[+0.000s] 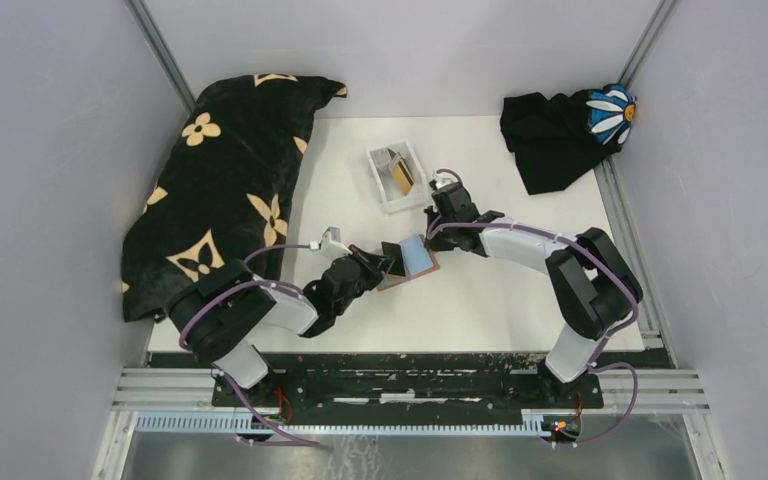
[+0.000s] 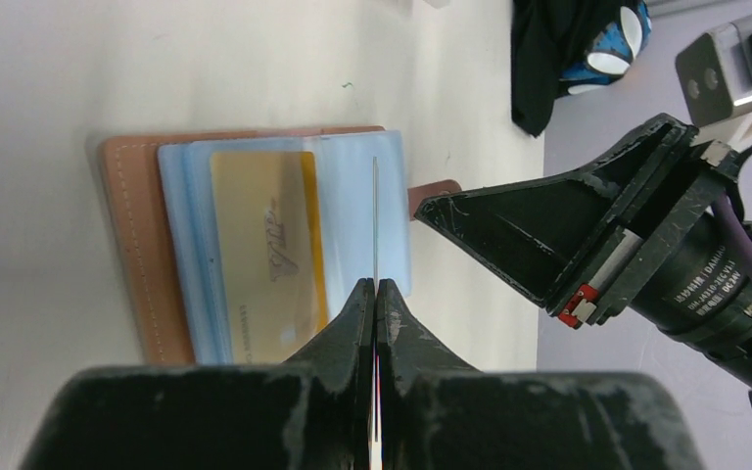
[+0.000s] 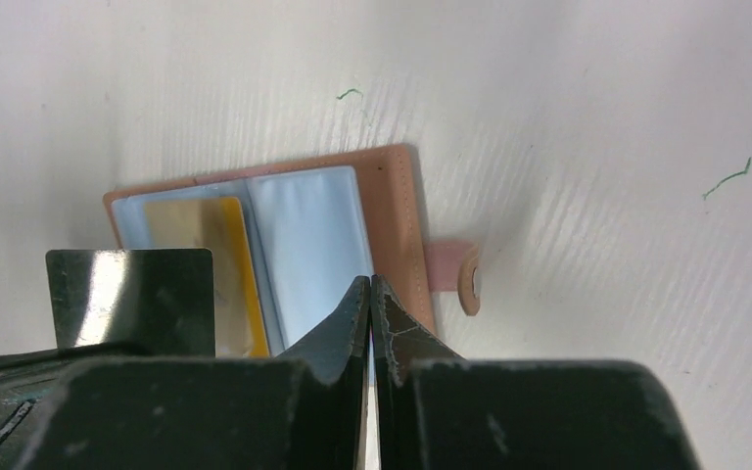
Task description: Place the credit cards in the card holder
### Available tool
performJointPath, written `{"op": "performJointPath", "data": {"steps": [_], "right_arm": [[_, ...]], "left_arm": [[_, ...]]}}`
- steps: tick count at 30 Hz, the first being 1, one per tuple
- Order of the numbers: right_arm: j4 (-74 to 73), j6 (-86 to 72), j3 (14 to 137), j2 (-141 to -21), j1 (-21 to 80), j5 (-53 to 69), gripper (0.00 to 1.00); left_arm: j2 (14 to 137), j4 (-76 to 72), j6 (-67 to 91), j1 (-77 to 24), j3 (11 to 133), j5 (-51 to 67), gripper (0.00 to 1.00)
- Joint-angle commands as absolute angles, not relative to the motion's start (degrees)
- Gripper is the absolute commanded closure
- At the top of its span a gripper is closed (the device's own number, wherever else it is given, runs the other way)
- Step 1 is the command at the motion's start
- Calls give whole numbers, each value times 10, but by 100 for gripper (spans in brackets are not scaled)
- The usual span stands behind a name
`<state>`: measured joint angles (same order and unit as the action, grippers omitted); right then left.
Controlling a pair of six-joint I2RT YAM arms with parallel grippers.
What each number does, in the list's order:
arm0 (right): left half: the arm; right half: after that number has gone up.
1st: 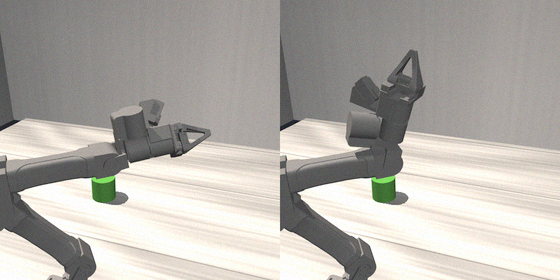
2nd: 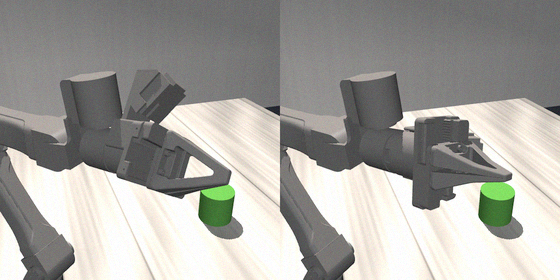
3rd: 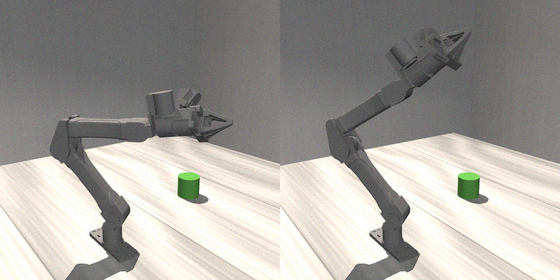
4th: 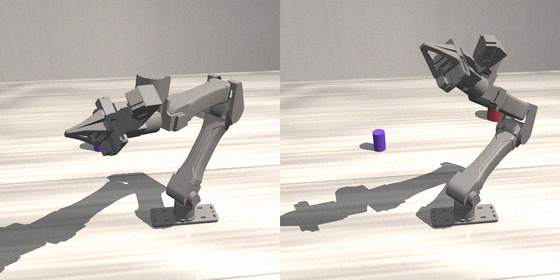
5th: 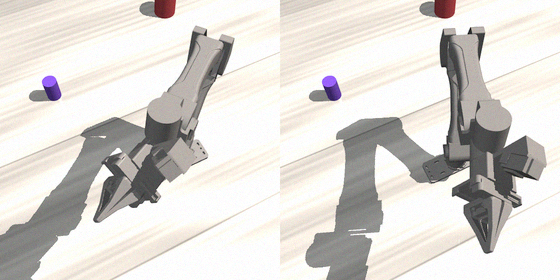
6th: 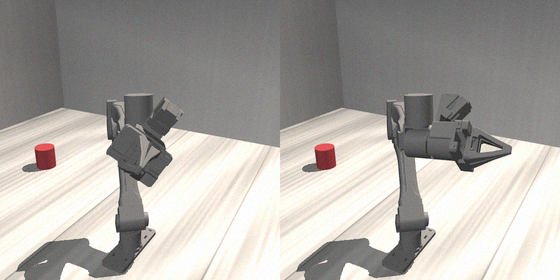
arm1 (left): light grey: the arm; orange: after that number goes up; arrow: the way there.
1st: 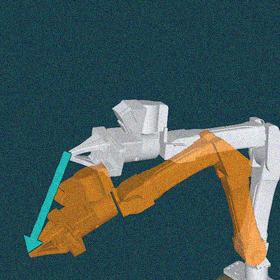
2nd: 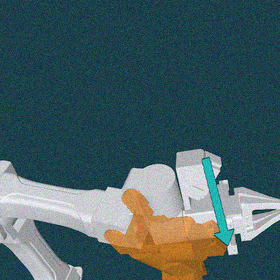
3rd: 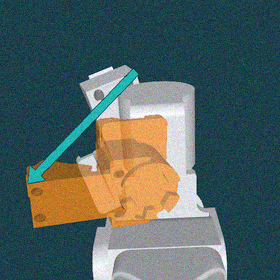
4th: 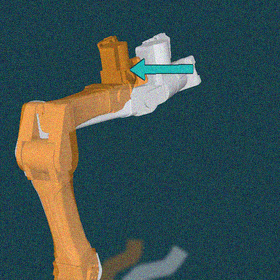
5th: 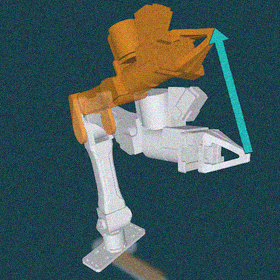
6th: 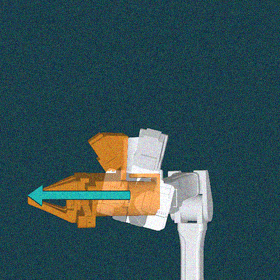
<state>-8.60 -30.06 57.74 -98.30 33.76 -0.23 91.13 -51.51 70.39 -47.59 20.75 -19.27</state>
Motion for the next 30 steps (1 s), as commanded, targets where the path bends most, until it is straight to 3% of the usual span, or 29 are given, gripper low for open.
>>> {"op": "performJointPath", "data": {"steps": [1,22,30], "right_arm": [[-95,-287,613,-1004,341,-32,95],[-109,-289,624,-1050,344,-27,95],[-102,-295,615,-1060,351,-28,95]], "left_arm": [[940,-506,771,-486,230,-254,97],[1020,-513,818,-508,267,-308,97],[1046,-591,800,-528,257,-327,97]]}}
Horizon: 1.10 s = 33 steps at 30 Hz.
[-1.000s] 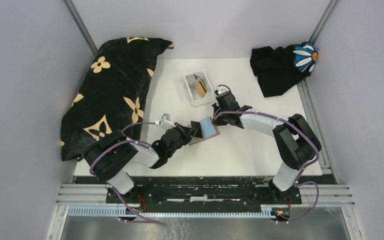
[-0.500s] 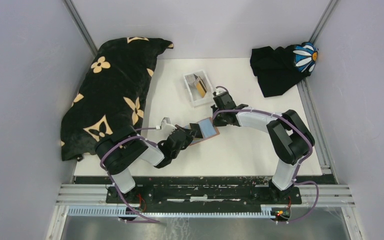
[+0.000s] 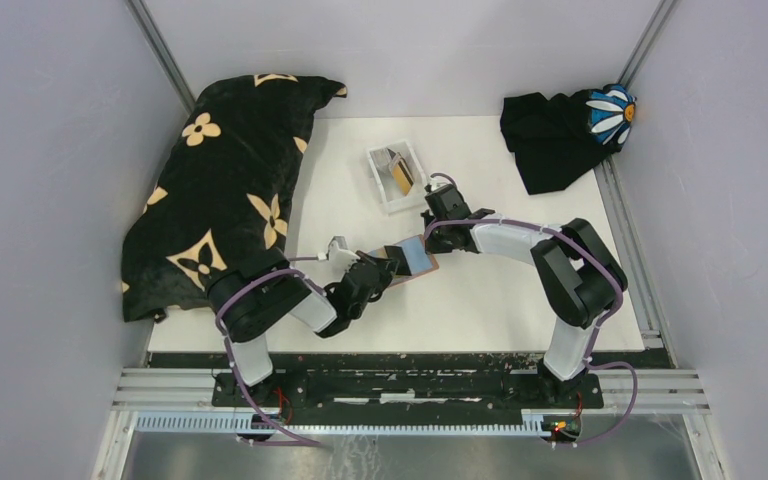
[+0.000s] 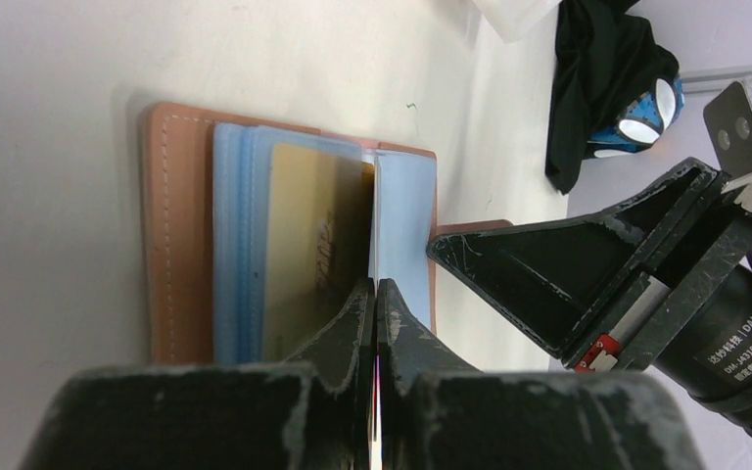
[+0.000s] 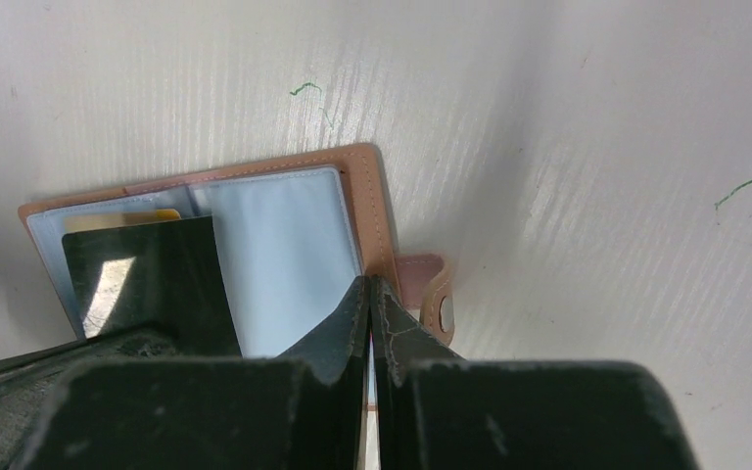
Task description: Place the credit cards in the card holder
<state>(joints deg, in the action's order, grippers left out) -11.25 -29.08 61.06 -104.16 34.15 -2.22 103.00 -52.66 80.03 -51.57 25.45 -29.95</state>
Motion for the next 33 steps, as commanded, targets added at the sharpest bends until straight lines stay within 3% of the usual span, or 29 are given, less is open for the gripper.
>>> {"op": "performJointPath", "data": {"steps": [1,33], "right_arm": [[-102,-295,615,-1061,352,-30,95],[-115,-302,610,-1066,363,-38,95]], "left_arm": [[1052,-608,800,-530,253,-338,97],[1120,-689,761,-551,241,-376,97]]}}
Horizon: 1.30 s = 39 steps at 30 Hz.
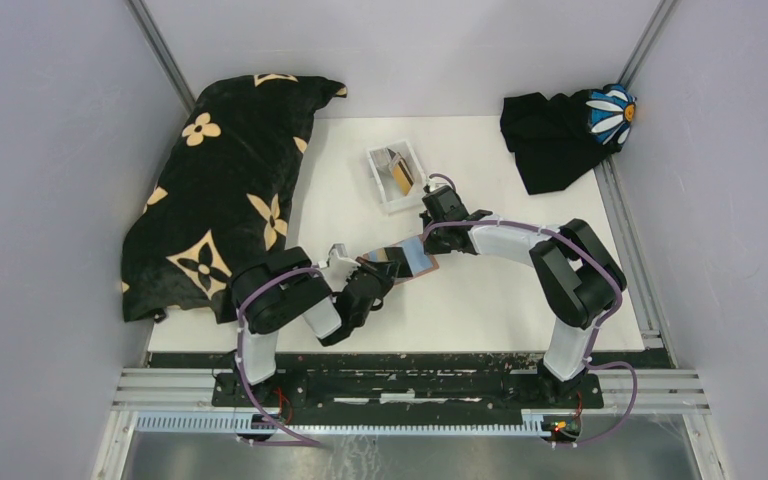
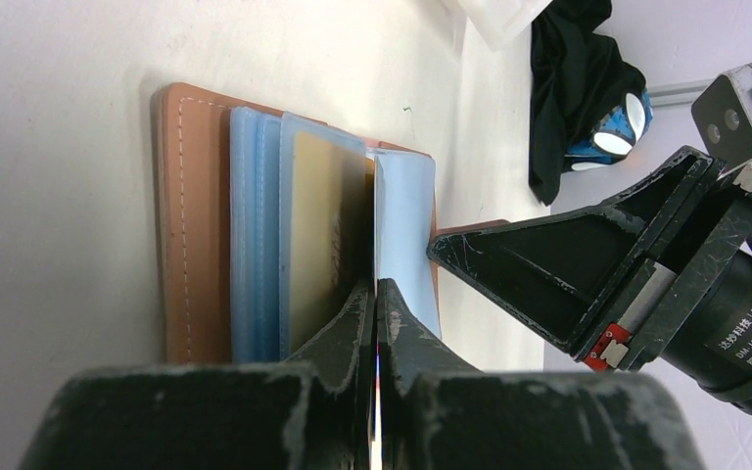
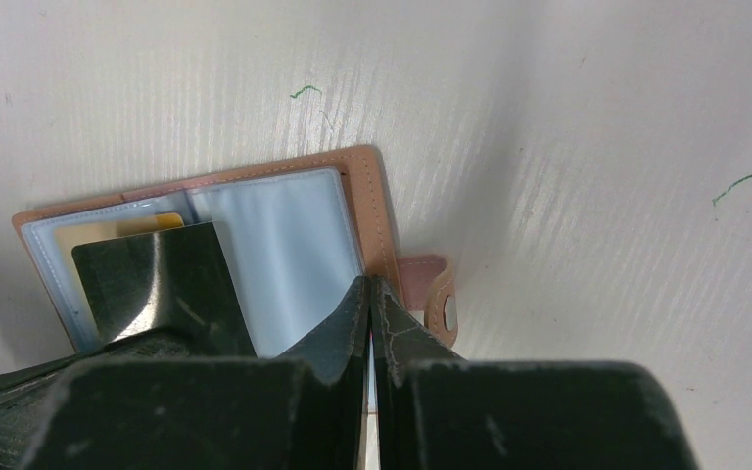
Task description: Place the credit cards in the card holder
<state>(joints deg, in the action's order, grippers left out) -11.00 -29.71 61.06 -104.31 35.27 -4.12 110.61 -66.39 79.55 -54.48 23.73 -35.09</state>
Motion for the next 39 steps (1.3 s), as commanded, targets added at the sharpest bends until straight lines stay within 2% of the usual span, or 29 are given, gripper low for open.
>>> {"op": "performJointPath", "data": {"steps": [1,18,39], "right_arm": [[-116,-302,609,-1067,363,-38,95],[-134,-295,611,-1082,365,-48,95],[-147,-291,608,-1087,365,-46,95]], "left_arm": [[1121,-694,761,-551,240,-377,97],[1191,-854,775,-559,220,-408,97],[1179,-789,764,-559,243,-434,97]]}}
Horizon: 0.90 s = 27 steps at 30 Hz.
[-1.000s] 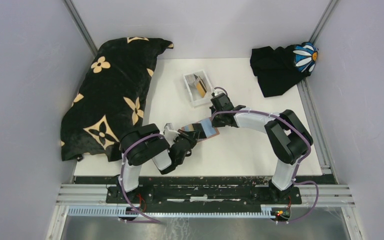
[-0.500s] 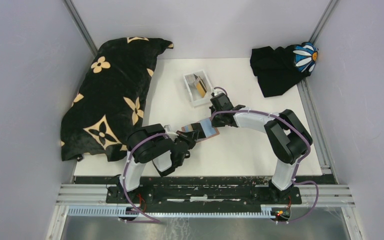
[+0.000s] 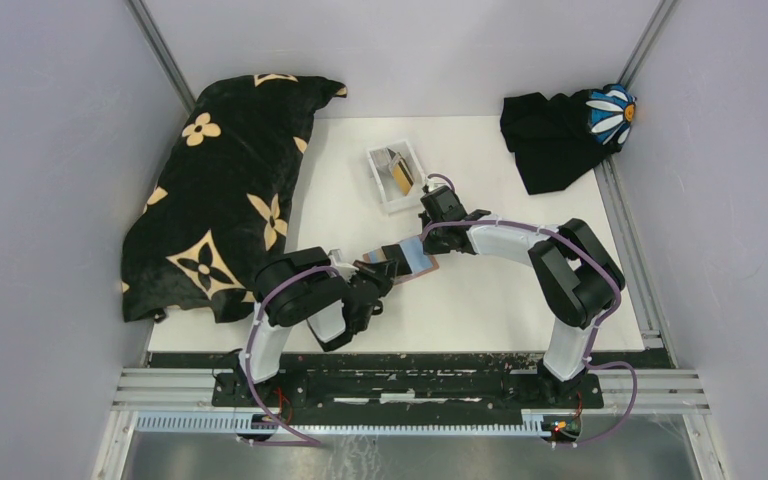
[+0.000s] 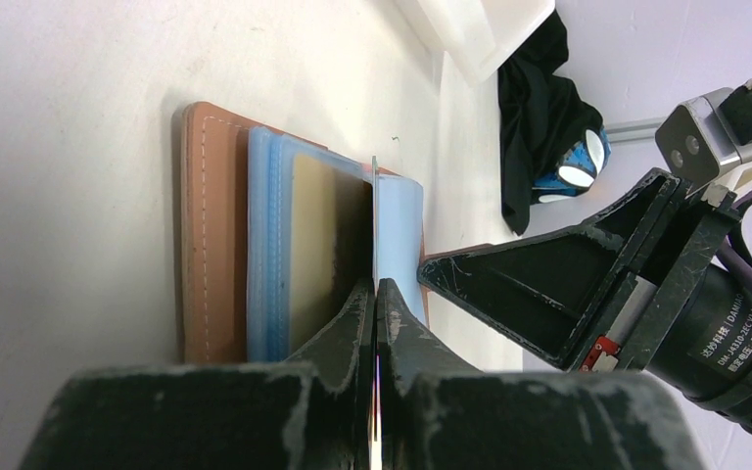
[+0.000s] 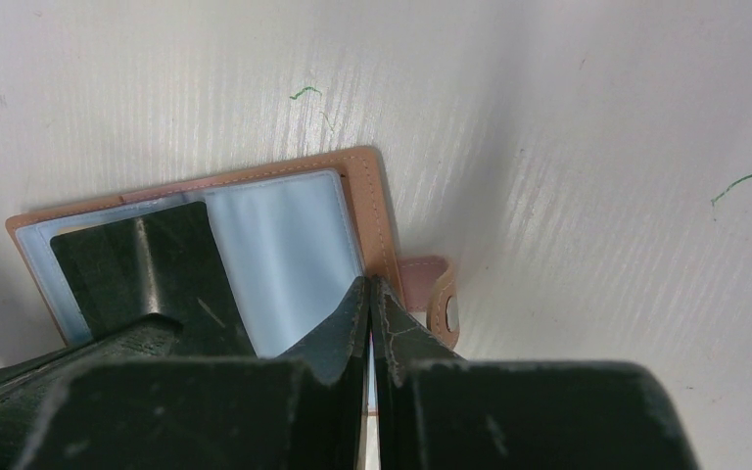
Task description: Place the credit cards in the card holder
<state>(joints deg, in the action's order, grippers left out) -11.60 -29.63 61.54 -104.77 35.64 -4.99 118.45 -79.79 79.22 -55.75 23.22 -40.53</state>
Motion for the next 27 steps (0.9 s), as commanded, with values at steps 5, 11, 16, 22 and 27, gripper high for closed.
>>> {"op": "performJointPath", "data": {"steps": [5,11,16,22,27], "right_arm": [[-151,-291,606,-1088,365,-46,95],[-159,-288,605,-1087,365,-46,95],[-163,-286,606,-1088,365,-49,94],[-166,-285,610,-1089,365,-54,94],[-167,-286,617,-1096,365,-56,94]], "left_arm": [[1171,-738,758,-560,259,-432,96],[1177,-699,755,-559,278,-427,95],[1181,-686,748,-559,282,-420,95],[1173,-697,692,-559,276,-391,91],[1141,-677,639,-559,264,-364,85]]}}
